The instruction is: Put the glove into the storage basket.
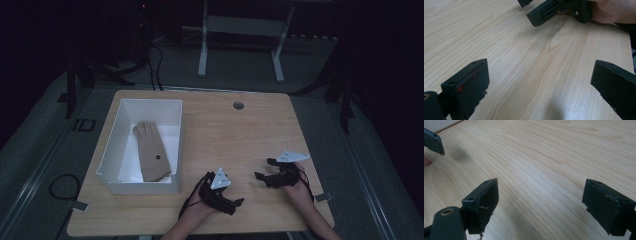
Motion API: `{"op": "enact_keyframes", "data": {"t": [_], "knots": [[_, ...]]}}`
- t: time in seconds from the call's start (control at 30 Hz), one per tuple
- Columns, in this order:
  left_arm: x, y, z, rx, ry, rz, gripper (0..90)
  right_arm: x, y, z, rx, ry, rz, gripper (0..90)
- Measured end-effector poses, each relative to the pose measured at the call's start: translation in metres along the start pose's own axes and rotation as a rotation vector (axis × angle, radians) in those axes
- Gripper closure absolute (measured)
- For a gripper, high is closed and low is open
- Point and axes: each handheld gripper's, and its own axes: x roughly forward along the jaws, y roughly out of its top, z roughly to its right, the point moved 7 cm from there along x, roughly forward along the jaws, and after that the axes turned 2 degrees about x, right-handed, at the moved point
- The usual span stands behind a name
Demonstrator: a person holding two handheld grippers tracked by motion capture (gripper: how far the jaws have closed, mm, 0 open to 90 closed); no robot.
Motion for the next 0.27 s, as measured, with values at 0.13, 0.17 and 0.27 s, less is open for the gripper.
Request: {"op": "enact_keyframes", "data": {"t": [0.13,0.17,0.27], "knots": [[0.0011,-0.0008,0.0011,0.01,0.003,-0.003,2.5,0.0,0.0004,0.0012,0.009,-0.003,0.003,13.7],[0.0014,-0.0008,0.0014,0.011,0.003,-0.003,2.4,0.0001,0.0004,0.0013,0.008,-0.005,0.003,13.8],[0.0012,-0.0006,0.0018,0.011,0.001,-0.001,2.4,0.0004,0.0003,0.0011,0.007,-0.006,0.0,13.8]]}}
